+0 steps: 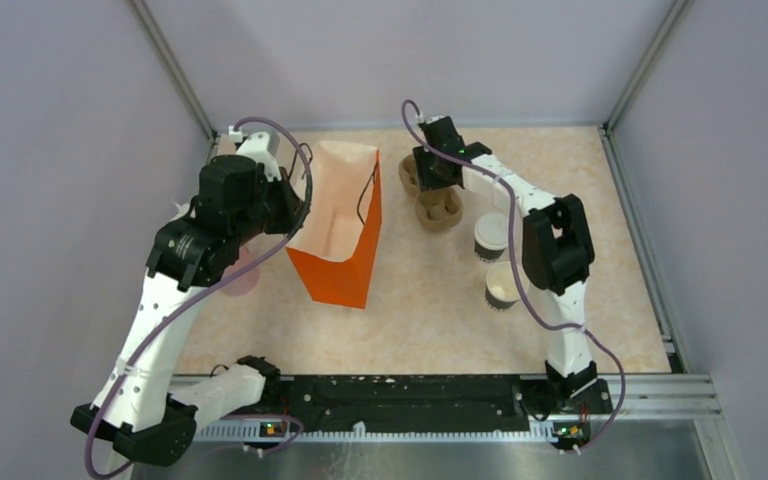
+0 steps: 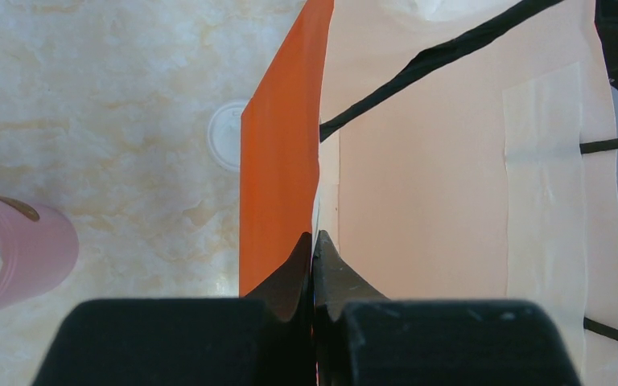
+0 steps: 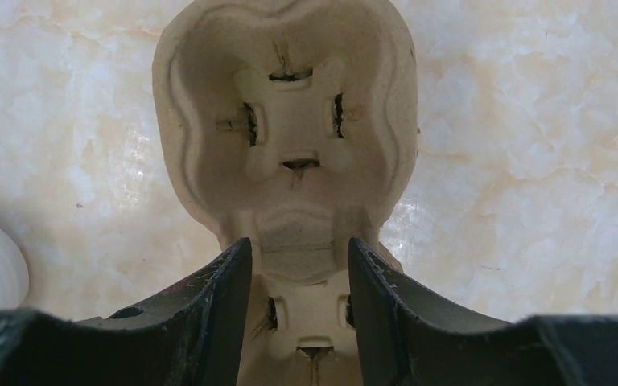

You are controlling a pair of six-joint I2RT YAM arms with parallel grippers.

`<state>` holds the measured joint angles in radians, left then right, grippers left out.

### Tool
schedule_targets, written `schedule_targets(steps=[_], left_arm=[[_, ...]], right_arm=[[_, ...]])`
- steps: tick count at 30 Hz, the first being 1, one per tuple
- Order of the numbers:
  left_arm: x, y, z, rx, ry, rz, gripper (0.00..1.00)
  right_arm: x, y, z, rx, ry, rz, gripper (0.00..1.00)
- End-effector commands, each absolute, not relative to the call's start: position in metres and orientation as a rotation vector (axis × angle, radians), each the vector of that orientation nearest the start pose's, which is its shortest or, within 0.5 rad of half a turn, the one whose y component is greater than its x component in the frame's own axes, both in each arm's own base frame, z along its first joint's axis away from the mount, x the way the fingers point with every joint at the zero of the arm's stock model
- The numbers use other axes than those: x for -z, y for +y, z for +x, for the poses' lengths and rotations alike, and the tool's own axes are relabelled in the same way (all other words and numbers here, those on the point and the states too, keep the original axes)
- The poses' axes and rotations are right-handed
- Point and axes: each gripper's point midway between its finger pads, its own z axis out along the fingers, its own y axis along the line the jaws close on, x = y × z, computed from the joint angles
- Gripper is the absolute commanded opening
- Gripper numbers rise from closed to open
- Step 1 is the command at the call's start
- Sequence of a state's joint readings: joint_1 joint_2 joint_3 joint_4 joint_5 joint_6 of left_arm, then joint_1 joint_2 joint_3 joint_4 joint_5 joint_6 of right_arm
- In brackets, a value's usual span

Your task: Pack the takeout coffee

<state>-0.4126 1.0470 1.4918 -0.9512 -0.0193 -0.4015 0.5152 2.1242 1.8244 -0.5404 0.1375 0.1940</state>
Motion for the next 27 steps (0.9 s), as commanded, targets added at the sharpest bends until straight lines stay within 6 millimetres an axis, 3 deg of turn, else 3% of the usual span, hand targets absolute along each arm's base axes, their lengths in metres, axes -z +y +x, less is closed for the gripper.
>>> schedule_targets(steps=[1, 9, 13, 22, 27], left_arm=[[-0.351, -0.126, 0.256, 0.485, 2.077, 0.009, 0.0], [-0.35, -0.126, 0.255, 0.483, 2.081, 0.011, 0.0], [-0.35, -0.125, 0.254, 0.483, 2.08, 0.011, 0.0], [-0.339, -0.127, 0.255, 0.483, 2.099, 0.018, 0.0], [-0.332, -0.134, 0.255, 0.523, 2.116, 0.032, 0.0]], right_arm=[[-0.121, 0.264, 0.493, -0.151, 2.344, -0.327, 0.47], [-0.115, 0.268, 0.494, -0.15, 2.347, -0.341, 0.43], [-0.117, 0.269, 0.495, -0.145, 2.34, -0.346, 0.37], [-0.16, 0.272, 0.495, -0.197, 2.266, -0.326, 0.33], [-0.161, 0.271, 0.49, -0.21, 2.27, -0.328, 0.33]])
